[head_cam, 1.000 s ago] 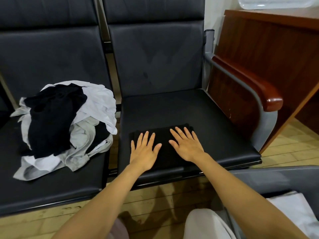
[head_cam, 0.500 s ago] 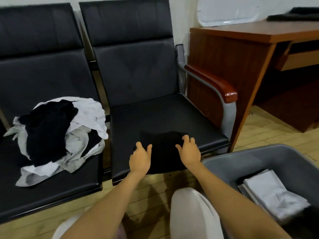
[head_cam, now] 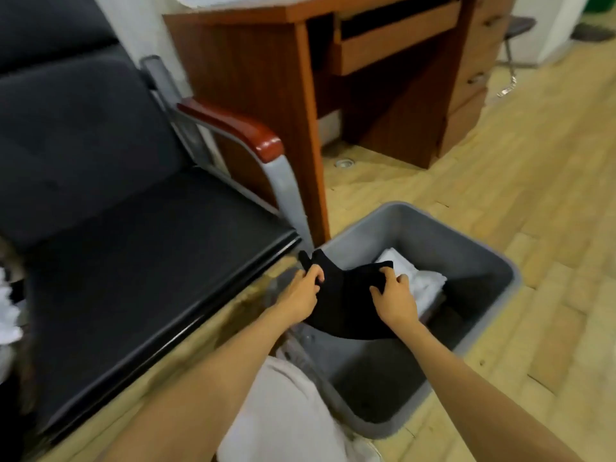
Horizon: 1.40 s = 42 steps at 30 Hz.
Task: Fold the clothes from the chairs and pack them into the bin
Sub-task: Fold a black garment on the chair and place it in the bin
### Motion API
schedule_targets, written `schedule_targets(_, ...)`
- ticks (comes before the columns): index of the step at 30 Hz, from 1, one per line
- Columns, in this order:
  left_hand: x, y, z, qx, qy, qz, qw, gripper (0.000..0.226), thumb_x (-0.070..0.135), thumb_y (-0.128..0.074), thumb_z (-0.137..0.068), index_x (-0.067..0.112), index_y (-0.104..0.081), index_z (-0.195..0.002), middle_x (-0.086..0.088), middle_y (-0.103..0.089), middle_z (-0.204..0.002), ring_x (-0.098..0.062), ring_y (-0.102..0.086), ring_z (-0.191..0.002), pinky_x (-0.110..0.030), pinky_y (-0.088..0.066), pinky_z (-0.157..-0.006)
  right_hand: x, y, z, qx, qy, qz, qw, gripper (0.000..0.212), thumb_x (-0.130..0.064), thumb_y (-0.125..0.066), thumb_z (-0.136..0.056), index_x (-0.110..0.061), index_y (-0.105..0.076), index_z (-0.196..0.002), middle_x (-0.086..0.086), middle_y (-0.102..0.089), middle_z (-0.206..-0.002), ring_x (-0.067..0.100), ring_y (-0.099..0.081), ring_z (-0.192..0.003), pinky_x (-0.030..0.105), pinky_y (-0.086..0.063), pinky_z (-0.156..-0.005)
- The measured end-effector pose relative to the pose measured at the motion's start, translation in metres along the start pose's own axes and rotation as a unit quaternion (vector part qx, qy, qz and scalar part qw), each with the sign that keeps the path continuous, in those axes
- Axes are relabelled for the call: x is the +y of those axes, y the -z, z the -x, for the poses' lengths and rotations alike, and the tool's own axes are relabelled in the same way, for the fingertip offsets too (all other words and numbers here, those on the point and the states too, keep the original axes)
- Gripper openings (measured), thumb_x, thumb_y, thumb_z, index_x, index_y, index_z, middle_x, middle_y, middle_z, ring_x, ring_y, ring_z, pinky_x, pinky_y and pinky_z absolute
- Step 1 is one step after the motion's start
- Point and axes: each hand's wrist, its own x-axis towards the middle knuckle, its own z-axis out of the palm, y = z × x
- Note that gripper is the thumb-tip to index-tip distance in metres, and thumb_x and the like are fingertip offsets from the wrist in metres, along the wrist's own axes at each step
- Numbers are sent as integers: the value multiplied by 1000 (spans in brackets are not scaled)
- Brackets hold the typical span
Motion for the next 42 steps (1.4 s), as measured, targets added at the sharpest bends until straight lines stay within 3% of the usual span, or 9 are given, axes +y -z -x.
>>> schedule_targets(3, 23, -38, -46, -69, -16, -34, 997, 24, -1, -35, -97, 20, -45, -93, -11, -44, -113, -24, -46, -81, -41, -42, -76, 49, 1, -22, -32, -74, 17, 997, 48, -15, -46, -97, -10, -29, -141, 21, -35, -132, 41, -53, -86, 40, -43, -74)
schedule_targets(6, 41, -68, -86, -94, -18, -34, 995, 35, -11, -34, -91, 15, -55, -103, -11, -44, -124, -29, -52, -103, -43, -45, -89, 84, 0, -41, -58, -122, 18, 991, 43, -11, -42, -97, -12, -33, -139, 24, -28, -136, 38, -49, -69, 38, -41, -70)
schedule_targets(13, 73, -92, -168, -66, -59, -22, 996, 42, -9, -37, -91, 14, -54, -121, -7, -41, -134, -28, -45, -119, -38, -41, -98, 114, 12, -91, 57, -153, -45, 986, 35, -10, -35, -101, -13, -38, -136, 20, -23, -139, 25, -41, -56, 32, -35, -48)
schedule_targets(16, 78, -93, -189, -62, -43, -62, 995, 47, -3, -40, -93, 18, -46, -135, -5, -27, -150, -29, -27, -136, -40, -30, -111, 118, 16, -108, 20, -183, -51, 982, 46, -14, -38, -101, -18, -26, -145, 19, -14, -148, 30, -53, -72, 34, -46, -60)
schedule_targets(18, 73, -92, -194, -64, 10, -95, 993, 51, 7, -44, -95, 23, -36, -143, -7, -12, -156, -32, -17, -141, -46, -22, -115, 124, 15, -117, -63, -244, -32, 967, 61, -17, -43, -100, -18, -11, -152, 20, -5, -155, 38, -52, -108, 37, -45, -82)
schedule_targets(20, 64, -92, -192, -71, 36, -87, 993, 49, 13, -46, -97, 22, -35, -143, -10, -18, -153, -35, -26, -137, -47, -27, -113, 130, 12, -120, -117, -259, 14, 959, 61, -21, -44, -100, -13, -13, -153, 21, -8, -155, 41, -43, -124, 40, -40, -94)
schedule_targets(23, 50, -91, -176, -122, 16, -79, 989, 40, 19, -50, -97, 18, -46, -137, -11, -36, -143, -32, -43, -126, -45, -36, -108, 126, 3, -116, -156, -191, 83, 966, 55, -24, -46, -99, -10, -27, -149, 18, -24, -152, 38, -42, -127, 40, -39, -101)
schedule_targets(32, 22, -42, -79, -174, 0, -112, 978, 38, 25, -53, -97, 13, -50, -134, -13, -44, -140, -30, -45, -126, -38, -40, -103, 47, -3, -69, -194, -17, 197, 961, 36, -29, -49, -97, -10, -52, -127, 15, -50, -126, 36, -49, -113, 47, -46, -95)
schedule_targets(42, -68, 118, 90, 69, 76, -80, 992, 34, 29, -54, -95, 20, -57, -127, -6, -54, -129, -26, -52, -116, -36, -45, -93, -174, -20, 29, -162, 389, 218, 880, 40, -25, -52, -97, -14, -49, -135, 10, -48, -134, 32, -44, -124, 43, -40, -100)
